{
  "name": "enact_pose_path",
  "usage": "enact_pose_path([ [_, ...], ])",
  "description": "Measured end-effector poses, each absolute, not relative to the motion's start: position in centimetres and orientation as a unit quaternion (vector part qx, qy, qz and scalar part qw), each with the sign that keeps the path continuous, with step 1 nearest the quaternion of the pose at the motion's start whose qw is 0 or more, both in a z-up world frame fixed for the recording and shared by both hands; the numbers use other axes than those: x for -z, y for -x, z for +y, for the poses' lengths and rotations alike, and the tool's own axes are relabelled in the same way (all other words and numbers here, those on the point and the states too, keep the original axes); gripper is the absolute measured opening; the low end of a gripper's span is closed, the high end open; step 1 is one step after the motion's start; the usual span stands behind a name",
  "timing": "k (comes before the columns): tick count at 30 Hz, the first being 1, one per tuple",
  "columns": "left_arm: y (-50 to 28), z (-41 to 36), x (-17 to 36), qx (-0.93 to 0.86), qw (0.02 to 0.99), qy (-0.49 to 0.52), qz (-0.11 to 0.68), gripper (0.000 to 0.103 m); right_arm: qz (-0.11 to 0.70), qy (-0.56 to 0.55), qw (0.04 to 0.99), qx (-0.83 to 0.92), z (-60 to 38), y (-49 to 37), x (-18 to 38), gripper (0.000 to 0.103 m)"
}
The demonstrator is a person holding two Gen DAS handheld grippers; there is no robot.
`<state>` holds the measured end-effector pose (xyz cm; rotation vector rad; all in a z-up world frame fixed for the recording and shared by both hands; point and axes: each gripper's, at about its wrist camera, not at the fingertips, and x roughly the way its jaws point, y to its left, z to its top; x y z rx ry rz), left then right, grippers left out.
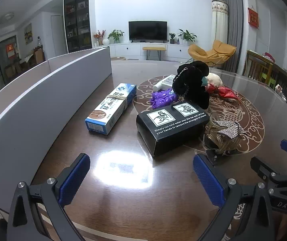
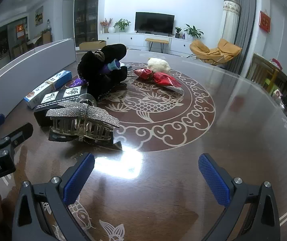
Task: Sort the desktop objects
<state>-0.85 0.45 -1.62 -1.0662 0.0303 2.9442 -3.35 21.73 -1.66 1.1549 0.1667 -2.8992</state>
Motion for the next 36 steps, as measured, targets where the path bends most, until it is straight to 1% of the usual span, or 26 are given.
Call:
enact_pose_path([
  [14,1.2,0.9,1.8,-0.936,0.005,0.350,0.020,0.103,0.048,-0.369,0.010,0.928,22.0,3.3,1.7,0.103],
  [23,1.2,1.8,2.0,-0.934,0.005,0.354,0.049,0.103,0.046,-0.369,0.011,0.928,21.9,3.3,1.7,0.103],
  [31,1.2,1.0,2.0,-0.935,0.009,0.353,0.027,0.103,0.047,-0.370,0.013,0.928,21.9,3.3,1.7,0.103],
  [36,1.2,1.4,2.0,-0.934,0.014,0.355,0.033,0.103,0.047,-0.370,0.013,0.928,21.9,3.3,1.7,0.103],
])
